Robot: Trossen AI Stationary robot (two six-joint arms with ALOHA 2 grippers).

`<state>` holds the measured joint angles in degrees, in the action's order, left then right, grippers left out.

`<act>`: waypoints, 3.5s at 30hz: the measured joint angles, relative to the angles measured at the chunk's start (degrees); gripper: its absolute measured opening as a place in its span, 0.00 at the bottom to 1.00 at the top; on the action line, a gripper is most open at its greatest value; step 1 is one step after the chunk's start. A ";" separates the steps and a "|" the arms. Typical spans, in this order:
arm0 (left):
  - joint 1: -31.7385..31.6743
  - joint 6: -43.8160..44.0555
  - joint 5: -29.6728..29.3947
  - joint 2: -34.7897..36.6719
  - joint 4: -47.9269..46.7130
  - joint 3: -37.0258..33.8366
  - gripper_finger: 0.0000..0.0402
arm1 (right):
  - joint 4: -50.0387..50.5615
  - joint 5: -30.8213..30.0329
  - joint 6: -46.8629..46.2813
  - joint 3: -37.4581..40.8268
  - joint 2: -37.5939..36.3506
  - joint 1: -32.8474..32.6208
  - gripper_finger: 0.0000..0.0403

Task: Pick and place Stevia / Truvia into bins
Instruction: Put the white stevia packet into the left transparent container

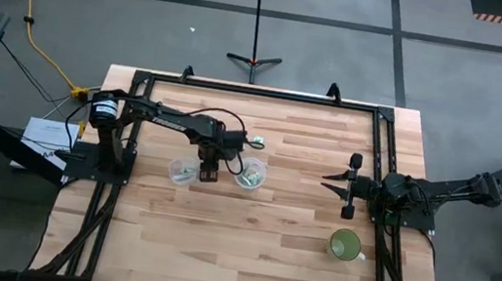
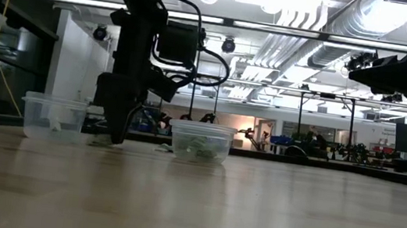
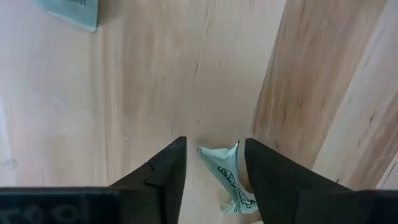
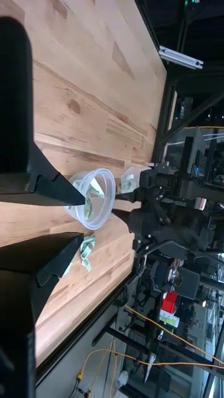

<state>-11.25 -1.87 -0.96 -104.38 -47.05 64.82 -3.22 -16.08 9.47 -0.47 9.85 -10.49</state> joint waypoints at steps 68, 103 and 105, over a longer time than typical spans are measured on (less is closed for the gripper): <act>10.86 8.15 -2.34 0.15 -36.33 12.36 0.23 | 0.00 0.15 -0.42 0.00 0.00 0.01 0.18; -11.63 -12.96 1.66 -9.07 2.05 15.98 0.75 | -0.04 0.18 -0.42 -0.01 0.22 0.00 0.18; -11.65 -13.16 2.22 -9.92 2.42 15.98 0.73 | -0.04 0.17 -0.42 0.00 0.22 -0.01 0.18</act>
<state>-22.90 -15.03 1.26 -114.30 -44.63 80.79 -3.27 -15.90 9.06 -0.47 10.07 -10.50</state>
